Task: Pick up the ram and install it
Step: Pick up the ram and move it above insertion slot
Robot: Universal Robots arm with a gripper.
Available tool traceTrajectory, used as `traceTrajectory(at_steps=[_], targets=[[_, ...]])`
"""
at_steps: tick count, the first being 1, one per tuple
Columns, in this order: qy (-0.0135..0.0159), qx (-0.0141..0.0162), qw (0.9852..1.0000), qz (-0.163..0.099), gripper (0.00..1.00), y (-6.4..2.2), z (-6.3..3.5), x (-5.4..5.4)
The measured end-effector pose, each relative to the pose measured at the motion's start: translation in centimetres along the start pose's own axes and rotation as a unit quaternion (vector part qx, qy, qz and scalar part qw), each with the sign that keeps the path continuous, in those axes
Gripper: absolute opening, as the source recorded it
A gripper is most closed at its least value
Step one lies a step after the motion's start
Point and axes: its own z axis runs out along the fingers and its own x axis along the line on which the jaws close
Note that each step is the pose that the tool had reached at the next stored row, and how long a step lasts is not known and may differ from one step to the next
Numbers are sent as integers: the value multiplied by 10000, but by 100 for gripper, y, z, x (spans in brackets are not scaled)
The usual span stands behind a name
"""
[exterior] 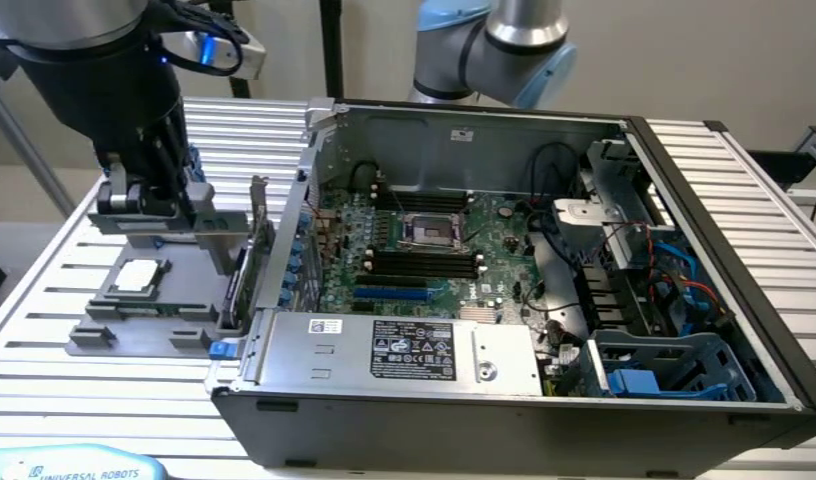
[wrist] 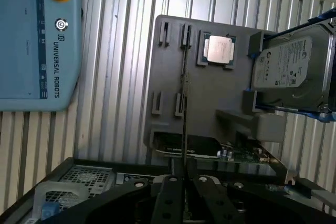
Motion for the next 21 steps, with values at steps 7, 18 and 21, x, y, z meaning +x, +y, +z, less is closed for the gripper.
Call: traceTrajectory(at_steps=[7, 18, 21], targets=[[-12, -13, 10000, 1, 14, -312, -161, 9], [-21, -97, 10000, 10, 14, -807, -248, 50], [-23, -128, 9999, 13, 14, -942, -251, 63]])
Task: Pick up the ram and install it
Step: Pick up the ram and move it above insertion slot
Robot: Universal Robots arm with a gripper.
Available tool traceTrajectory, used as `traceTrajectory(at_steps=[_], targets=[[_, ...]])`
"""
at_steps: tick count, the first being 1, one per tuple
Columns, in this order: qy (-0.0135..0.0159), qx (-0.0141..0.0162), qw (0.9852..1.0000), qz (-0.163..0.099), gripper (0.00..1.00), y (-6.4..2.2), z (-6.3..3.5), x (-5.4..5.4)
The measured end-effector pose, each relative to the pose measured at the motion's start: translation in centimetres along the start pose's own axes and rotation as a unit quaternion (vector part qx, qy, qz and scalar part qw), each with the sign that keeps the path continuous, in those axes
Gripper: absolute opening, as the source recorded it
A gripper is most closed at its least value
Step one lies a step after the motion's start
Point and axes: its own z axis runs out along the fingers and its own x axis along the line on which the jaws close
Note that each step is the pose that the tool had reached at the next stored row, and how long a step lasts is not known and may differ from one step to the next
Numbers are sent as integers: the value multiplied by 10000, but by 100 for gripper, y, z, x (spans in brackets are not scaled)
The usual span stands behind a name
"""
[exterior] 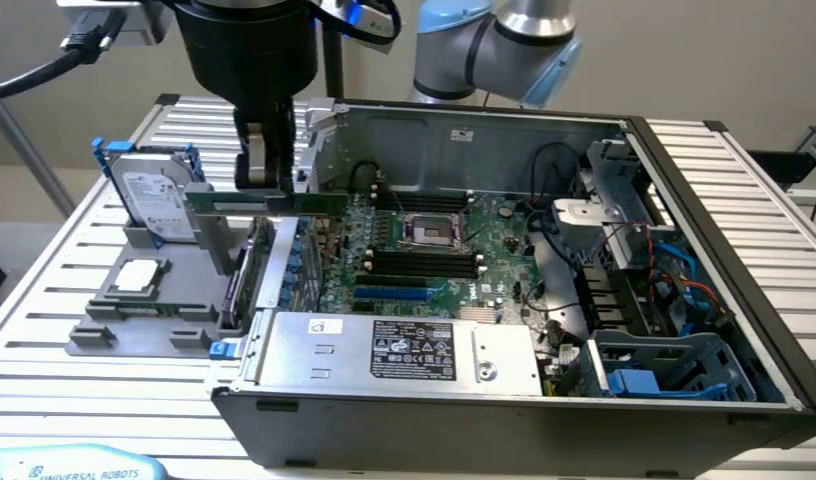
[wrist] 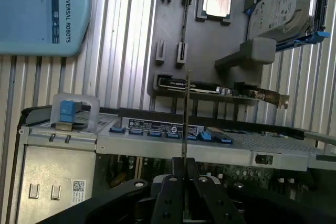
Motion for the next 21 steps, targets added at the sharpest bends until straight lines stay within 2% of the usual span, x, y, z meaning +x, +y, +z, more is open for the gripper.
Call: traceTrajectory(at_steps=[6, 12, 21], targets=[[1, -73, 10000, 9, 14, -272, -13, 26], [53, -140, 9999, 18, 14, -544, -23, 53], [59, -149, 9999, 19, 14, -953, -4, 84]])
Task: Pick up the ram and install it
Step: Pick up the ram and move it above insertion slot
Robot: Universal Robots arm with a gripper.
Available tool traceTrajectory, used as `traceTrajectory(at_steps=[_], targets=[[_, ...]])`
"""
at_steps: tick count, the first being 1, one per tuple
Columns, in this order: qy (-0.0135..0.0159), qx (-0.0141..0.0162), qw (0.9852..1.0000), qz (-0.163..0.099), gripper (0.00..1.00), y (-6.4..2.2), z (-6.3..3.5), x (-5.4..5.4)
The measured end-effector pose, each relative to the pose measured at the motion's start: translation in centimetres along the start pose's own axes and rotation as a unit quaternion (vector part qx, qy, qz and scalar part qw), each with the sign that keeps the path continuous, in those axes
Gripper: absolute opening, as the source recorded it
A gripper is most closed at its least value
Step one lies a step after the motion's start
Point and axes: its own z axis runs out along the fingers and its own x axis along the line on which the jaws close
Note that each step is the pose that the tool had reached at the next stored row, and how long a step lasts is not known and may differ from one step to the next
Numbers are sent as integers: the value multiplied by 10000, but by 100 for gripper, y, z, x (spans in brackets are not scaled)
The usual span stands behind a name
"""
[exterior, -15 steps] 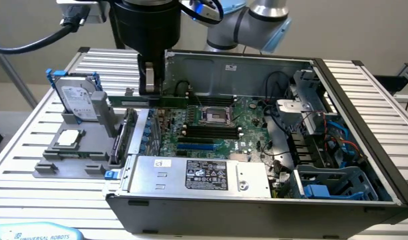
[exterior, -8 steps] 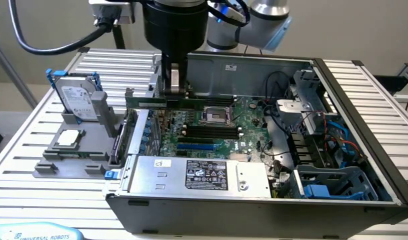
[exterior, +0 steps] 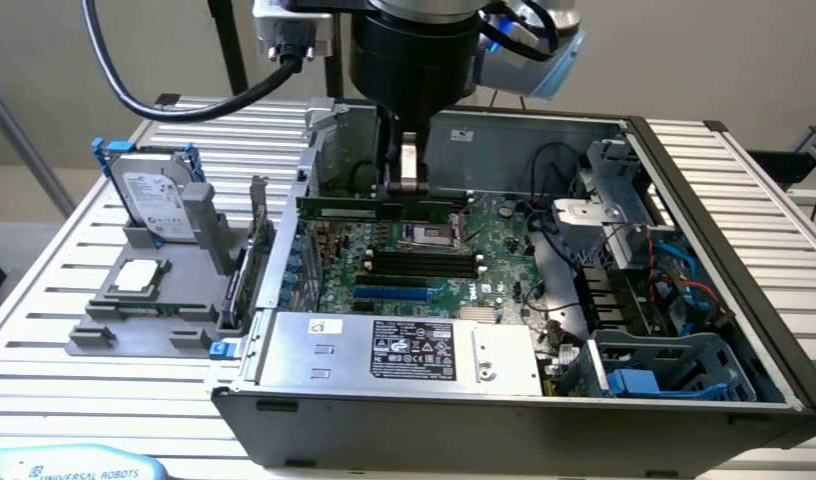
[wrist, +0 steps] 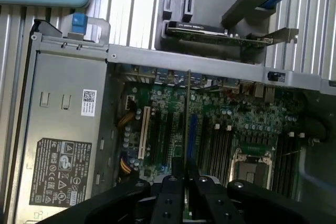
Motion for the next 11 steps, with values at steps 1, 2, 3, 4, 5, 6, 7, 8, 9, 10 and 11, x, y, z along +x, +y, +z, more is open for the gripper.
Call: traceTrajectory(at_steps=[1, 2, 3, 4, 5, 6, 7, 8, 9, 10, 11], targets=[[0, 0, 10000, 0, 14, -46, 10, -1], [0, 0, 10000, 0, 14, -93, 23, -4], [0, 0, 10000, 0, 14, -140, 39, -15], [0, 0, 10000, 0, 14, -189, 56, -32], [0, 0, 10000, 0, 14, -239, 75, -53], [0, 0, 10000, 0, 14, -278, 92, -77], [1, 0, 10000, 0, 14, -309, 111, -105], [0, 0, 10000, 0, 14, -335, 131, -138], [0, 1, 10000, 1, 14, -353, 151, -174], [0, 1, 10000, 1, 14, -369, 170, -216], [0, 1, 10000, 0, 14, -382, 188, -260]])
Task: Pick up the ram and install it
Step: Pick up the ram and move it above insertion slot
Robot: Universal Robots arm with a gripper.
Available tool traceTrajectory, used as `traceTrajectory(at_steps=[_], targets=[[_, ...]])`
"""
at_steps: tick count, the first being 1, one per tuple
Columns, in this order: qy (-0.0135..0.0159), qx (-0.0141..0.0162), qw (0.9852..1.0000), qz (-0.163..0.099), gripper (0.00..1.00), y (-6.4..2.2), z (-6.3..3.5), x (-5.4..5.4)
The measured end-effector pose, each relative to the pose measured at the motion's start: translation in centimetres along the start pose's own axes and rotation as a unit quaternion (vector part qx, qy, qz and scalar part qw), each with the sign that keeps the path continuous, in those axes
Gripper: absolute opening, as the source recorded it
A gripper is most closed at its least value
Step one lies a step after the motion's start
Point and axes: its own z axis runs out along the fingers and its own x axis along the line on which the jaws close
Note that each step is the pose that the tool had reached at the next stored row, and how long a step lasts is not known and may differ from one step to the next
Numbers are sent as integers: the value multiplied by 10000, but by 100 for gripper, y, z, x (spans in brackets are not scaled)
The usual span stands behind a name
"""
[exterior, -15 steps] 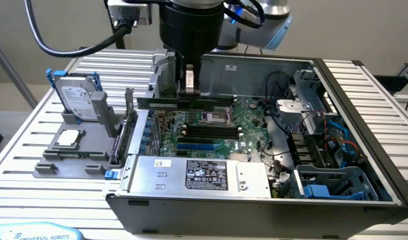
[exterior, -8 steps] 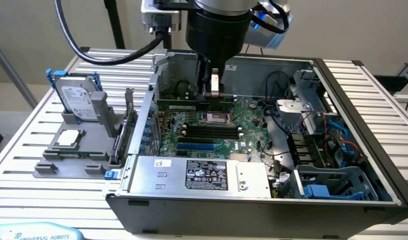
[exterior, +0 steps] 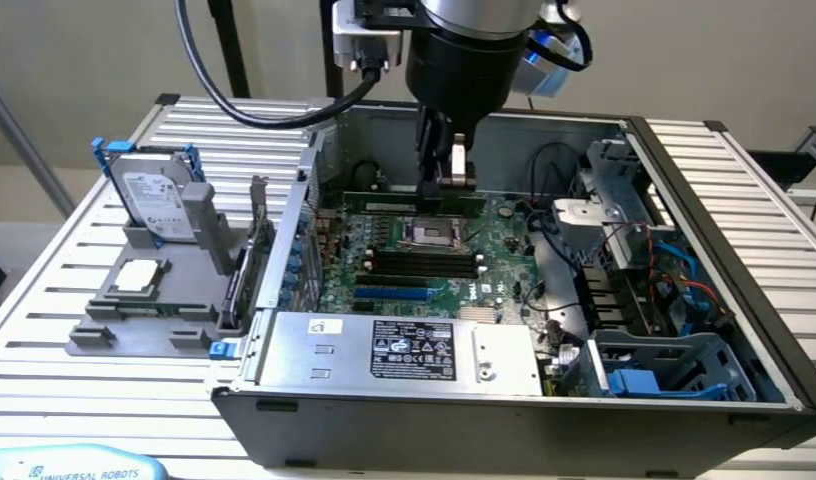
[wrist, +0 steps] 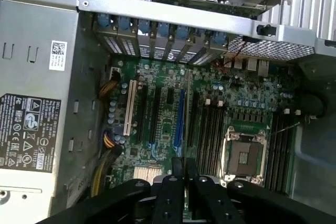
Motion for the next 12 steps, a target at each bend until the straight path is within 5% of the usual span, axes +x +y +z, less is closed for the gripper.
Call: traceTrajectory(at_steps=[5, 12], targets=[[0, 0, 10000, 0, 14, -41, 73, -209], [-3, 4, 10000, 40, 14, -109, 122, -278]])
